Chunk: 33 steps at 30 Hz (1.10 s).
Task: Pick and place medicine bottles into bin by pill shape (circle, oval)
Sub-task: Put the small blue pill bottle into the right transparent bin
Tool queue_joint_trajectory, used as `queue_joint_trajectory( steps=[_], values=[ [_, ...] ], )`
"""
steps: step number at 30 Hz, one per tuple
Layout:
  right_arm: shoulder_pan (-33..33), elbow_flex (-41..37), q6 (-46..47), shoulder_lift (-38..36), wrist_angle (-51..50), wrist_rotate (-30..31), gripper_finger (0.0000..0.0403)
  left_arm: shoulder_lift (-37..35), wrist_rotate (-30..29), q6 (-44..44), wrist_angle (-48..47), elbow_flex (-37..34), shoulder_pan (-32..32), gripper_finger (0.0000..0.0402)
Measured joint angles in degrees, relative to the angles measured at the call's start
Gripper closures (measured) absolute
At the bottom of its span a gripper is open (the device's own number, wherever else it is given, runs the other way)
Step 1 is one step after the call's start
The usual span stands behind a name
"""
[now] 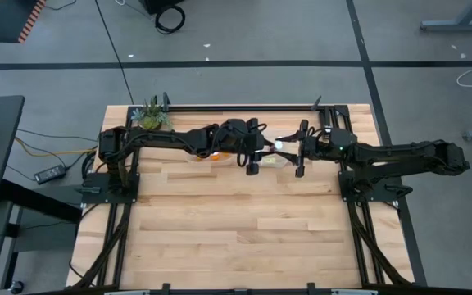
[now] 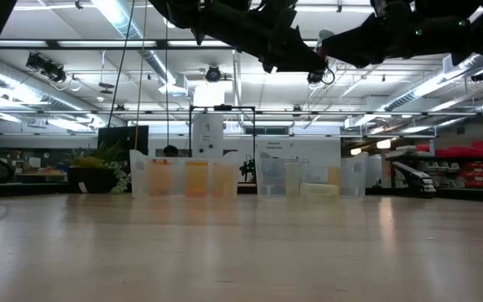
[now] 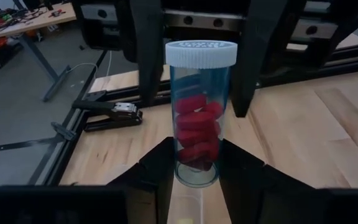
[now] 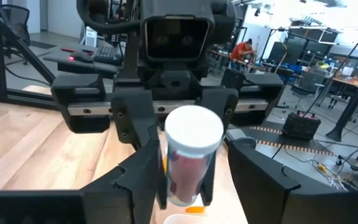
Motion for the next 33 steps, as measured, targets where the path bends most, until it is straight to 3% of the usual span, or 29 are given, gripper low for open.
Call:
queue_joint_trajectory(
  steps=[20, 33],
  values=[
    [-0.02, 0.29, -1.07, 0.00, 0.32, -0.12, 0.0206, -0.02, 0.07, 0.03, -0.55, 0.00, 0.19, 0.0287],
    [-0.04, 0.31, -1.07, 0.00, 0.95, -0.09, 0.0261, -0.07, 0.21, 0.03, -0.55, 0.00, 0.63, 0.0287]
  ],
)
